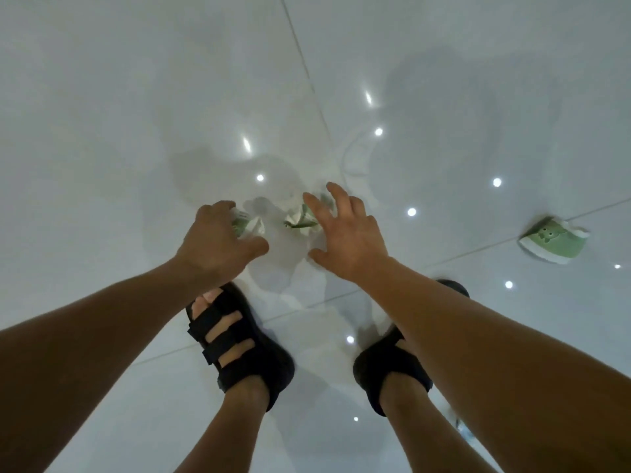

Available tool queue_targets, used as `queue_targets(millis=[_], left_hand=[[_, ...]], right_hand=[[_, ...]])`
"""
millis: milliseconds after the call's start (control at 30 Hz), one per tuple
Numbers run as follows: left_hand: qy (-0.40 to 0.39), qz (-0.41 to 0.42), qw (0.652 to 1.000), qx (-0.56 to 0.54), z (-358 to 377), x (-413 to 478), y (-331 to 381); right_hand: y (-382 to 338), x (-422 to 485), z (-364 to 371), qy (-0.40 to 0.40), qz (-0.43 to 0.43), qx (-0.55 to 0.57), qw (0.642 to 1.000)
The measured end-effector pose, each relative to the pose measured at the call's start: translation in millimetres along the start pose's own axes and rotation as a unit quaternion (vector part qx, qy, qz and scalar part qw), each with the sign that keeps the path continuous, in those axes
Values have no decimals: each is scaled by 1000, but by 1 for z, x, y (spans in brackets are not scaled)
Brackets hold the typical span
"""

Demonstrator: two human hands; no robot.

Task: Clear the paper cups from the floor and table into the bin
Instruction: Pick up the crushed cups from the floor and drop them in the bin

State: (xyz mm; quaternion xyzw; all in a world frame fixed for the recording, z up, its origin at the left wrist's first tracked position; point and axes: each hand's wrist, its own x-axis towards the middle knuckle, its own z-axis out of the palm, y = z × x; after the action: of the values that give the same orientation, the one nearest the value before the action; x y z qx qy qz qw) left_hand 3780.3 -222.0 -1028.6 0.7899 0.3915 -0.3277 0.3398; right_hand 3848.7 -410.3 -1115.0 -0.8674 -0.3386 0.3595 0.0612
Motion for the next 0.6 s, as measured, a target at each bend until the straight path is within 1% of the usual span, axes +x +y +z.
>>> queue_targets(millis=[167, 233, 333, 467, 533, 600], left_hand=[[-19, -11, 999, -39, 6, 7, -28], [-22, 4, 999, -46, 1, 8, -29], [-22, 18, 999, -21, -14, 8, -25], [-17, 30, 999, -29, -40, -18, -8], [-18, 41, 998, -41, -58, -37, 4], [-17, 53, 997, -59, -82, -60, 22]], right_hand=[[-26, 28, 20, 26, -13, -62, 998], [-35, 34, 21, 25, -11, -61, 998], [-44, 32, 9, -4, 7, -31, 999], [-55, 6, -39, -31, 50, 30, 998], [-65, -9, -74, -53, 52, 36, 997], [-81, -23, -115, -58, 46, 31, 997]])
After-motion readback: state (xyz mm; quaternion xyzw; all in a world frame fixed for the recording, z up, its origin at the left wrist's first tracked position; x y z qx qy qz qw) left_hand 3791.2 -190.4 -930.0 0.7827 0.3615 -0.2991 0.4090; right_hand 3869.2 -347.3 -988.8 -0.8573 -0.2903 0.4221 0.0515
